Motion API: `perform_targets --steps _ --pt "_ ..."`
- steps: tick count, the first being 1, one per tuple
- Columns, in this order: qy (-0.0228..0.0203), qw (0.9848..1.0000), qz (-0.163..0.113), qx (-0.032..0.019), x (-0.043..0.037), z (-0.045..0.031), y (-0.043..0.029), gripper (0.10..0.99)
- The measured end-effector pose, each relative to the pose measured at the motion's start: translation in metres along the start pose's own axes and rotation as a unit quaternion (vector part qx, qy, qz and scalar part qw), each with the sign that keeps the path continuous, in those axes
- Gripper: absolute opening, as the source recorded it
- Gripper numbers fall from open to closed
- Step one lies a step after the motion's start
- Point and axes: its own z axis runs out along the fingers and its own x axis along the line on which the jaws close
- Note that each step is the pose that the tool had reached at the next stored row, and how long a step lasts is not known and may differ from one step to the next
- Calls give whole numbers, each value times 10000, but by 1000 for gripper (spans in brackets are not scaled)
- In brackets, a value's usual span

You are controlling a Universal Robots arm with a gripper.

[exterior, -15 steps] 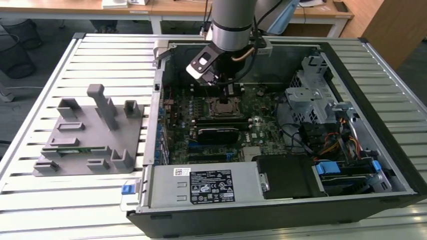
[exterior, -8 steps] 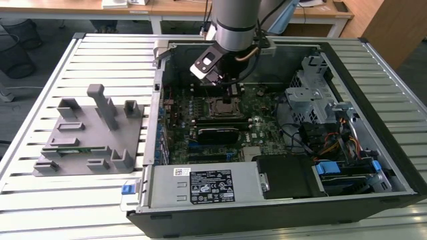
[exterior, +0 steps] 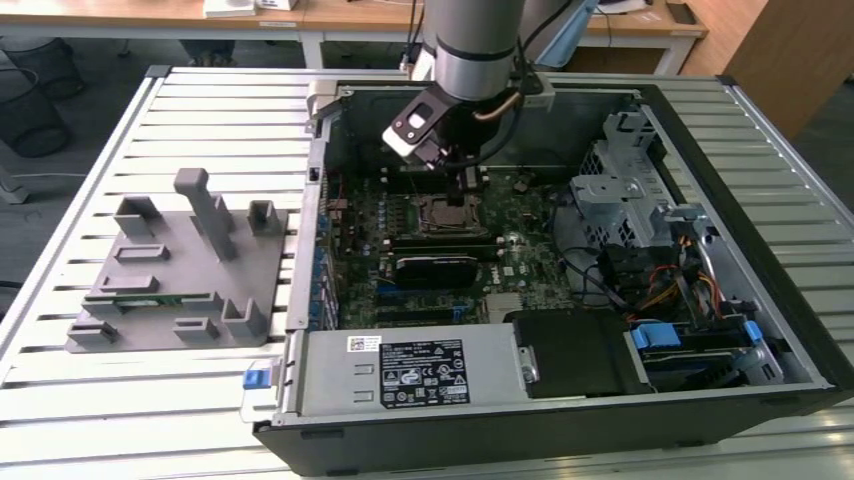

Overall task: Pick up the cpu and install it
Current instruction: 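Close the cpu cover, then install the first cpu locking lever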

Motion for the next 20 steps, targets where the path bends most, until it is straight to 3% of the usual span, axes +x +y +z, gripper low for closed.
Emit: perform_targets --steps 12,20 --pt "0 10000 0 0 0 -103 2 106" --pt "-1 10000 0 0 0 -223 5 106"
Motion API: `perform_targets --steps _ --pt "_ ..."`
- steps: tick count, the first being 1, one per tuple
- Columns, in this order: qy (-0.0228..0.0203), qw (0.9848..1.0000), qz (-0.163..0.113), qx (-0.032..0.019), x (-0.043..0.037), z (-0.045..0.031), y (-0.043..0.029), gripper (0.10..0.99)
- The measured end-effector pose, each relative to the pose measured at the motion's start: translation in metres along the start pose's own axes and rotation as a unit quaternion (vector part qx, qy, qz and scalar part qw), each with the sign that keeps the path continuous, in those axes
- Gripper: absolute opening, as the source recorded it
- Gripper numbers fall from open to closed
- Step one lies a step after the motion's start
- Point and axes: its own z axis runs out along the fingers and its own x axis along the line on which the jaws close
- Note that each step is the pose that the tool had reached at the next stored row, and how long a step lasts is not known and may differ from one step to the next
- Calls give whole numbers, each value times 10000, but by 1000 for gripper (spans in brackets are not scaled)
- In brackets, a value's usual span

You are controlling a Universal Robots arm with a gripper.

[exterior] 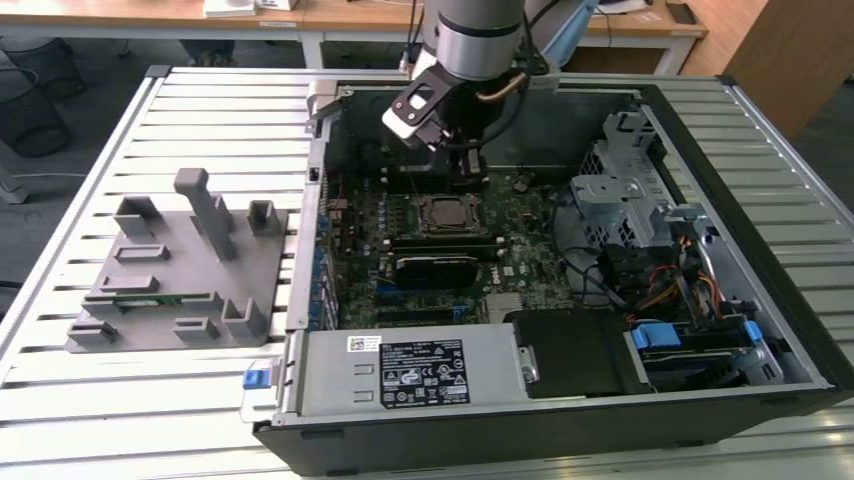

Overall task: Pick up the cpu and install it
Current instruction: 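Install the first cpu locking lever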

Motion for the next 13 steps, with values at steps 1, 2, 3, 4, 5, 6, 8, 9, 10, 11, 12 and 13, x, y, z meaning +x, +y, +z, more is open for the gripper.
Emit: perform_targets --steps 1,2,3,4,5,6,8,9,10,11,12,13 --pt "0 10000 0 0 0 -18 0 106" --pt "-1 10000 0 0 0 -36 0 106" --pt "0 10000 0 0 0 -55 1 106" --pt "0 10000 0 0 1 -75 1 106" --pt "-1 10000 0 0 0 -97 1 106" --pt "-1 10000 0 0 1 -117 2 106" --pt "-1 10000 0 0 1 -162 3 106" --pt "-1 10000 0 0 1 -185 3 106" --pt "-1 10000 0 0 2 -210 3 106" --pt "-1 10000 0 0 1 -238 3 106" --pt "-1 10000 0 0 2 -265 4 106" --pt "-2 10000 0 0 2 -290 4 106"
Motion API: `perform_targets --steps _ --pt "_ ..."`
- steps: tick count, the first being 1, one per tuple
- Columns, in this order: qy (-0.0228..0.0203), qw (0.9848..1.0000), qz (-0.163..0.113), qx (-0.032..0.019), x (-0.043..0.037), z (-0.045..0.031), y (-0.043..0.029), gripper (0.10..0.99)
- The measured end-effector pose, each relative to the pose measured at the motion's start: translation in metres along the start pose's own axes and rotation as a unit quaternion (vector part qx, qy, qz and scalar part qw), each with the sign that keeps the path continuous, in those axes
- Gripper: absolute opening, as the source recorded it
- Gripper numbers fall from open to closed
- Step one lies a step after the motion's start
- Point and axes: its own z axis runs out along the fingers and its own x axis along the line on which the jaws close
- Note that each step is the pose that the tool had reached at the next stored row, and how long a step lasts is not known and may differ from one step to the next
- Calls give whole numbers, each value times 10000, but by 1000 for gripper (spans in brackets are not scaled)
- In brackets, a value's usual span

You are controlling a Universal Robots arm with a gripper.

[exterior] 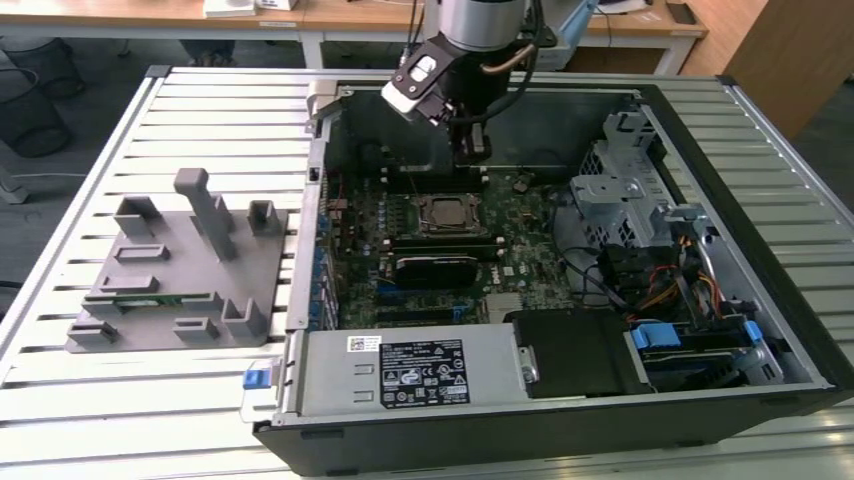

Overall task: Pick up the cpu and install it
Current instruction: 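Install the first cpu locking lever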

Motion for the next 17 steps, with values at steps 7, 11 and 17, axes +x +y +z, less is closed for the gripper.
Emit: perform_targets --steps 7,11,17 --pt "-3 9998 -217 -1 1 -47 0 106" --pt "-1 9983 -578 0 1 -48 0 106" --pt "6 9937 -1121 0 1 -46 0 106"
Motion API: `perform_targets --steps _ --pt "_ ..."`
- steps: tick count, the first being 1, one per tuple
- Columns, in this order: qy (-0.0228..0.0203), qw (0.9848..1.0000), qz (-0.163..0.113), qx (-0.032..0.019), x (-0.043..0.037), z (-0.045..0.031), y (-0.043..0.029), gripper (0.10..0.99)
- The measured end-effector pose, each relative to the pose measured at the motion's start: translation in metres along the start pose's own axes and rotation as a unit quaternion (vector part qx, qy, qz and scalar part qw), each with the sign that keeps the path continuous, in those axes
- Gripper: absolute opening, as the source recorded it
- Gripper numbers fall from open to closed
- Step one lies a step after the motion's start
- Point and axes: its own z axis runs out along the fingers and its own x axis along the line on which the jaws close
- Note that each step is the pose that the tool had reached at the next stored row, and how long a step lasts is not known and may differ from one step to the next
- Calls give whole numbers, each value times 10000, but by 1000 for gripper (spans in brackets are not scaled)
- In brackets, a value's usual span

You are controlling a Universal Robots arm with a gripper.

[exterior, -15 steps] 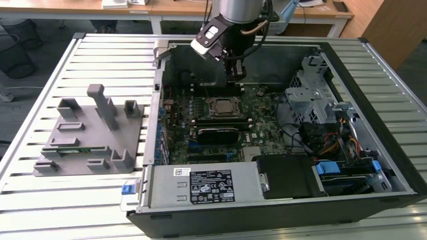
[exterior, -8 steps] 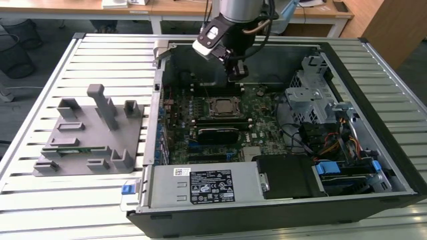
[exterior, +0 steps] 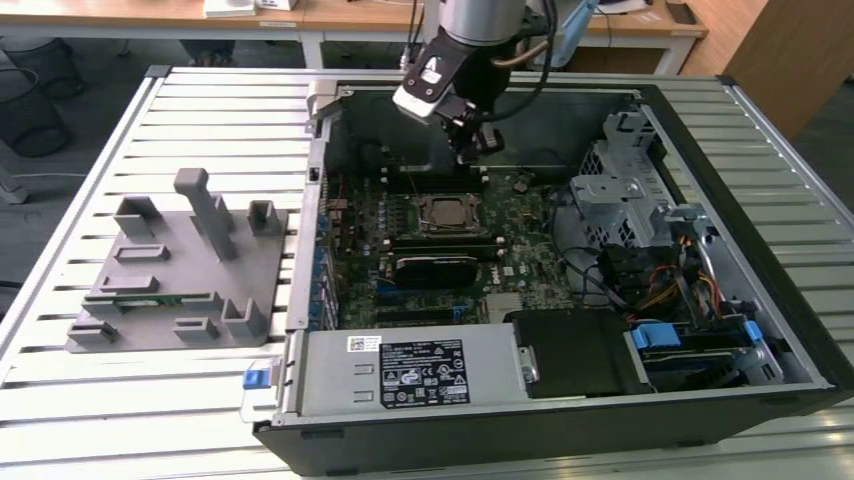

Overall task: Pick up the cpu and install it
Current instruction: 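Install the first cpu locking lever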

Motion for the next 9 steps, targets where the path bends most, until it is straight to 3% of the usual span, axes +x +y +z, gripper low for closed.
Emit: perform_targets --steps 4,9 --pt "4 9993 -363 0 0 1 0 106" --pt "9 9966 -820 0 0 4 0 106"
